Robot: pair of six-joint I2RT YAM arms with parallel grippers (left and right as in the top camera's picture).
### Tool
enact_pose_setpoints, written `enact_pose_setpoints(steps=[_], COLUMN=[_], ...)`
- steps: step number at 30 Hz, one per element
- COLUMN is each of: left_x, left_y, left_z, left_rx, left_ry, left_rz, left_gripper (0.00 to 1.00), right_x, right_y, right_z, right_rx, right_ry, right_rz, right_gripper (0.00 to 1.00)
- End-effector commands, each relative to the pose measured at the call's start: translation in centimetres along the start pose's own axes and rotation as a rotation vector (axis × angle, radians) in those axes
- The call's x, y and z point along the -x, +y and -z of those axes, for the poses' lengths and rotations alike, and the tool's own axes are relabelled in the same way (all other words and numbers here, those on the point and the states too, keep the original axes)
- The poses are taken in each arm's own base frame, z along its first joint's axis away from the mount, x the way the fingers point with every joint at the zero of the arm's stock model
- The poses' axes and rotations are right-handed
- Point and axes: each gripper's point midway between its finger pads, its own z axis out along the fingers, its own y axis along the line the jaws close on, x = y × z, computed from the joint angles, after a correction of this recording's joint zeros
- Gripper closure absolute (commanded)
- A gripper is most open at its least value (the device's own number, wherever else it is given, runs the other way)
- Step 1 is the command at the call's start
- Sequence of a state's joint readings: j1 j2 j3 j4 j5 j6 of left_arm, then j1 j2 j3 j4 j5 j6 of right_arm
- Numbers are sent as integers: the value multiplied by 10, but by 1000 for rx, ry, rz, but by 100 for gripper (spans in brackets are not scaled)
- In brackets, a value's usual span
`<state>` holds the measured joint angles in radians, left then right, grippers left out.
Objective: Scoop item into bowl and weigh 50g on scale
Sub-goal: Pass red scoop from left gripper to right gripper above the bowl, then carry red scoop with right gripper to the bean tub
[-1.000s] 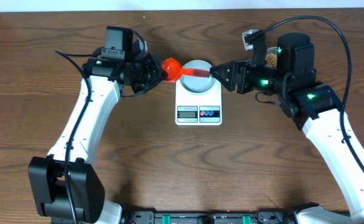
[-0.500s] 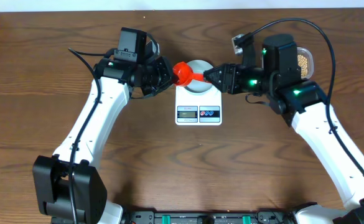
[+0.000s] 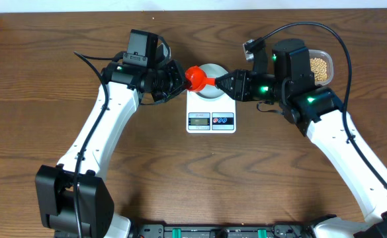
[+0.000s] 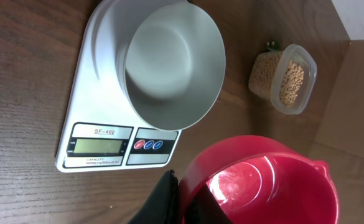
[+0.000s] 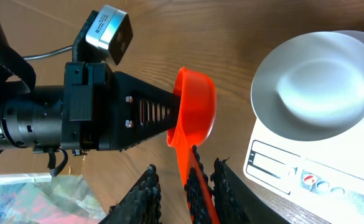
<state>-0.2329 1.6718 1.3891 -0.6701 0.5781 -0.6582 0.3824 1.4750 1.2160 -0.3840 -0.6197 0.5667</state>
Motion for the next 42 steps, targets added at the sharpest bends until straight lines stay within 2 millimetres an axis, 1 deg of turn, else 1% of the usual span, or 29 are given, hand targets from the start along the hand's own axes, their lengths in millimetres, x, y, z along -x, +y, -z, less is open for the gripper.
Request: enact_pose_setpoints(steps=[1, 3, 8, 9, 13, 15, 17, 19, 20, 21, 23, 27, 29, 31, 35, 38, 41, 42], left_x=[1, 1, 1, 0, 0, 0, -1, 0, 0, 0, 0, 2, 2, -3, -21, -37, -56, -68], left_y=[-11, -11, -12, -12, -11, -11, -10, -10, -10, -10, -10, -12, -12, -14, -22, -23, -27, -29], left_z=[7, 7, 7, 7, 7, 7, 7, 7, 7, 7, 7, 7, 8, 7, -2, -12, -23, -29], left_rx=[-29, -29, -31, -32, -31, -28, -26, -25, -24, -25, -25, -32, -32, -30, -30, 28, 62, 84], left_ry=[-10, -9, -8, -7, -7, -4, -4, -6, -7, -7, -7, -18, -18, -8, 34, 51, 73, 85], left_rz=[-8, -8, -8, -8, -8, -6, -6, -6, -8, -12, -38, -174, -228, -292, -390, -431, -477, -511], left_gripper=[93, 93, 93, 93, 93, 91, 76, 58, 53, 50, 50, 47, 47, 47, 47, 47, 47, 47], right_x=[4, 4, 4, 4, 6, 7, 9, 10, 11, 12, 16, 33, 43, 54, 71, 76, 76, 74], right_y=[2, 2, 1, 1, -2, -7, -13, -19, -21, -24, -30, -48, -57, -64, -71, -75, -79, -82], right_z=[-1, -1, -1, -1, -1, 0, 0, 2, 3, 4, 7, 24, 39, 60, 105, 133, 150, 155], right_rx=[-7, -9, -13, -14, -30, -59, -87, -112, -121, -131, -147, -184, -207, -237, -291, -327, -358, -369], right_ry=[-10, -12, -14, -14, -24, -35, -45, -54, -58, -62, -74, -121, -155, -194, -279, -328, -348, -350], right_rz=[-9, -9, -9, -9, -9, -17, -28, -35, -38, -43, -39, 22, 43, 67, 105, 119, 122, 115], right_gripper=[77, 85, 97, 99, 99, 99, 99, 99, 99, 99, 99, 99, 99, 99, 99, 99, 99, 99])
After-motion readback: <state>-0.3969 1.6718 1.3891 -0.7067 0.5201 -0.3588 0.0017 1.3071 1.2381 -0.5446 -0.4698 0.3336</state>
